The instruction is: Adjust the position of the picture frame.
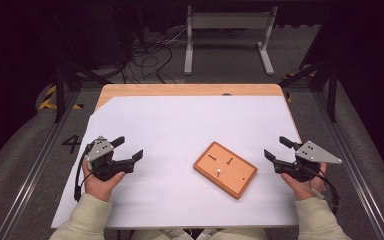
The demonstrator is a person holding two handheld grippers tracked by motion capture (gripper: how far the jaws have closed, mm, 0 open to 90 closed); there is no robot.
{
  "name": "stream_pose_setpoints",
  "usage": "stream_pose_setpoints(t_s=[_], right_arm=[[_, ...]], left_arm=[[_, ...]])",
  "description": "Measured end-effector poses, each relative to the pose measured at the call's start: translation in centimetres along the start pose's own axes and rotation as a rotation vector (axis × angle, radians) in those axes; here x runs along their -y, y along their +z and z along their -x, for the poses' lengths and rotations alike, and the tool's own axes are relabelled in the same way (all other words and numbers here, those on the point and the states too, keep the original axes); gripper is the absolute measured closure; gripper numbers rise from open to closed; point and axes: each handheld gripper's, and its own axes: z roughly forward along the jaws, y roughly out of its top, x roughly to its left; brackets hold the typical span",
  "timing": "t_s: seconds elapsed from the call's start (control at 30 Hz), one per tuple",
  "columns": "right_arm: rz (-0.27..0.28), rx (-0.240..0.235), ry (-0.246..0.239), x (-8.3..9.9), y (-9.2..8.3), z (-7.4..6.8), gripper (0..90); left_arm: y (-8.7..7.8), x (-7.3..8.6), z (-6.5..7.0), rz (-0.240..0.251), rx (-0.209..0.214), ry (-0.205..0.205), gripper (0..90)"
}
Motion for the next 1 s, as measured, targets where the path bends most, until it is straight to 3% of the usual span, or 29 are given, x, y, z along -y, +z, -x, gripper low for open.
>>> stream_pose_setpoints(t_s=[1.0], right_arm=[[0.003,0.001,-0.003,-0.02,-0.05,0.05,28.0]], left_arm=[[-0.09,-0.03,0.23,0.001,-0.004,-0.002,16.9]])
